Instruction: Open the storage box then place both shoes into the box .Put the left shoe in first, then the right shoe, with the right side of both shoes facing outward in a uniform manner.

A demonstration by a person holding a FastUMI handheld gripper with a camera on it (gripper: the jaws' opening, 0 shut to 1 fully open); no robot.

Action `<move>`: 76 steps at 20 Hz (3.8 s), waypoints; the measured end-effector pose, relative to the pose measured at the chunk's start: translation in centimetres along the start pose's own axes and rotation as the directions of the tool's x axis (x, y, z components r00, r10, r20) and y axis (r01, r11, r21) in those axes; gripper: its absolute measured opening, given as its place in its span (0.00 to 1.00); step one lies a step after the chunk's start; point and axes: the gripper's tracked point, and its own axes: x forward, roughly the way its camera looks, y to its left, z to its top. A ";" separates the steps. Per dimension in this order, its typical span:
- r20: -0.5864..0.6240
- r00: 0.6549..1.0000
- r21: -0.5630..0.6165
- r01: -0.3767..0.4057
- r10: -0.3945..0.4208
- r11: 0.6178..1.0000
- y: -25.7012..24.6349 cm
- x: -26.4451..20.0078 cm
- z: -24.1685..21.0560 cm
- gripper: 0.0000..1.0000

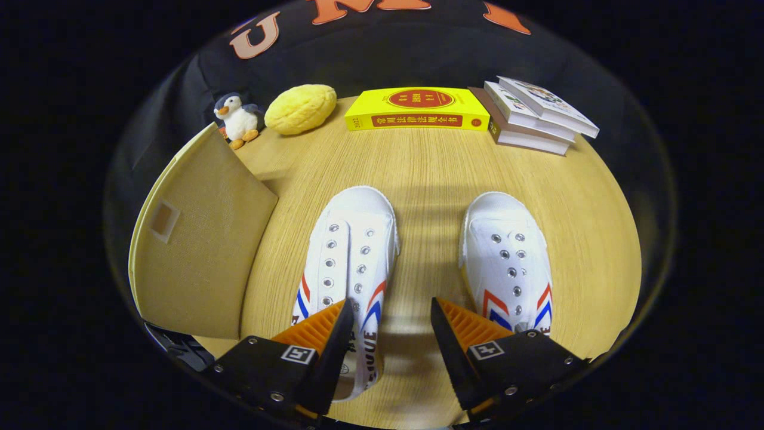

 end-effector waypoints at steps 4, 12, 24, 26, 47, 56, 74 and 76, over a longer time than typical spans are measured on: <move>-0.109 0.994 -0.052 -0.038 0.032 0.998 1.7 0.7 -0.5 0.49; -0.161 0.987 -0.081 -0.025 0.012 0.996 1.4 0.6 -0.6 0.22; -0.022 0.987 0.182 -0.154 0.160 0.971 4.2 -1.5 1.3 0.00; -0.014 0.987 0.191 -0.153 0.159 0.970 4.9 -1.5 1.3 0.00; 0.334 0.869 0.248 -0.455 0.365 0.855 23.3 -15.6 13.0 0.00; 0.200 0.914 0.230 -0.394 0.353 0.890 31.5 -6.5 9.4 0.00; 0.105 0.918 0.107 -0.392 0.381 0.914 33.6 -4.2 6.4 0.89; 0.148 0.905 0.119 -0.417 0.399 0.901 32.4 -6.0 7.4 0.98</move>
